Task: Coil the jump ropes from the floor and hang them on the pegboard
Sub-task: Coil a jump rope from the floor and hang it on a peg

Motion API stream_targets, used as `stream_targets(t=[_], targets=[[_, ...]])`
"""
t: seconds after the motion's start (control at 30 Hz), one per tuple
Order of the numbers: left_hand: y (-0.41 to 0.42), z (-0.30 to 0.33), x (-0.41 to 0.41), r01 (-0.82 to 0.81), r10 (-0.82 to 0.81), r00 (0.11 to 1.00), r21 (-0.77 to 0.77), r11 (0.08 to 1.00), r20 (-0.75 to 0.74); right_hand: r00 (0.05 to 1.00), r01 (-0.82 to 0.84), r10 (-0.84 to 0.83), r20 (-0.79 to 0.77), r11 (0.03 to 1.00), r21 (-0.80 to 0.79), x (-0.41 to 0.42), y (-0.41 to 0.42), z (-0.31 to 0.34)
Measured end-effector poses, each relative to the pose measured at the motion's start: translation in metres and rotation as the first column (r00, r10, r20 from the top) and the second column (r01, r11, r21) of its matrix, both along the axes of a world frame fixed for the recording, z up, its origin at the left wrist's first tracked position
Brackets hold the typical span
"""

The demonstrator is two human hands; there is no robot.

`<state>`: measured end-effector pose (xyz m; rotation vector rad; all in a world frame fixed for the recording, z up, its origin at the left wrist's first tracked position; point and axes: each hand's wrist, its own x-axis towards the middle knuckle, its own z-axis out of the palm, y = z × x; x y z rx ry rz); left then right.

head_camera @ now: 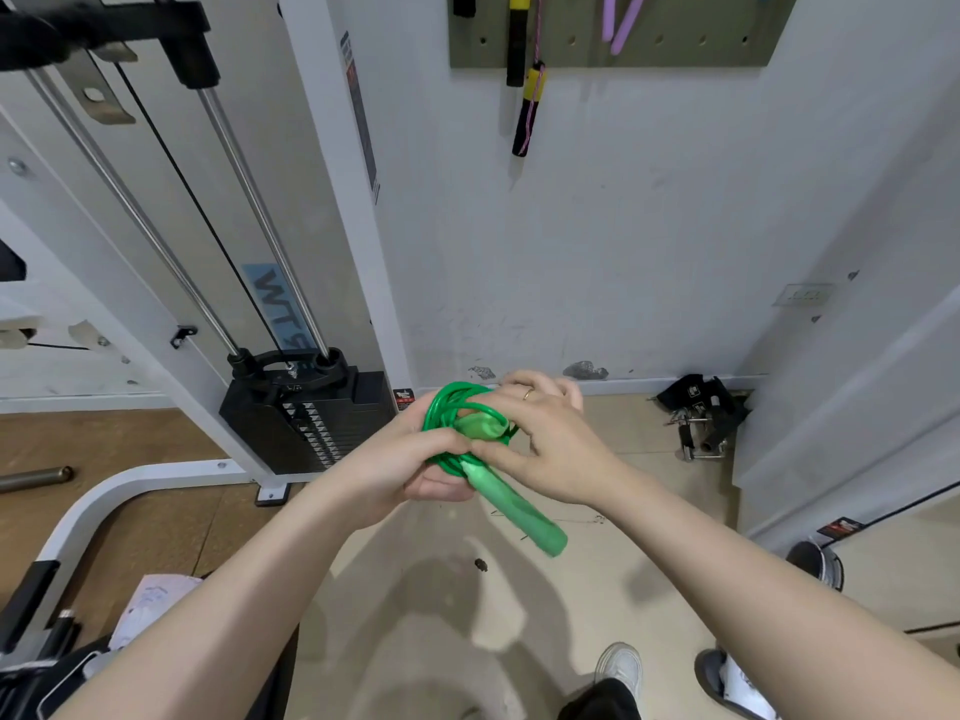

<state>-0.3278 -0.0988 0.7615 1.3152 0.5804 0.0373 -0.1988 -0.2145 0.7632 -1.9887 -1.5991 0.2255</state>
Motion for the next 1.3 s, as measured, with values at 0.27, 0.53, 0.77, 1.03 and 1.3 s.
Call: stream_targets(t=[0.27,0.53,0.77,1.03,1.3], targets=[[-0.001,-0.002,0.007,-0.026,0.028,0.997,0.02,0.999,-0.078,0.986,0.064,-0.055,-0.159,0.996,0.057,-0.002,0.0,0.002],[-0.006,0.012,0.012,0.013,-0.013,1.0,0.094,0.995,-0.004,0.92,-0.008,-0.072,-0.386,0.98,-0.201,0.011,0.008,-0.009],[-0.004,0.025,0.013,0.032,-0.032,0.999,-0.028,0.999,-0.003,0.163,-0.102,0.144,-0.976,0.987,0.128,0.02,0.009,0.0],[-0.01,0.042,0.018,0.031,-0.029,0.985,-0.012,0.999,0.167,0.7,0.254,-0.124,-0.703,0.964,0.083,0.017,0.023,0.008],[-0.005,0.042,0.025,-0.004,0.003,1.0,0.268,0.964,0.007,0.768,0.28,-0.373,-0.52,0.926,-0.252,0.039,0.018,-0.013]])
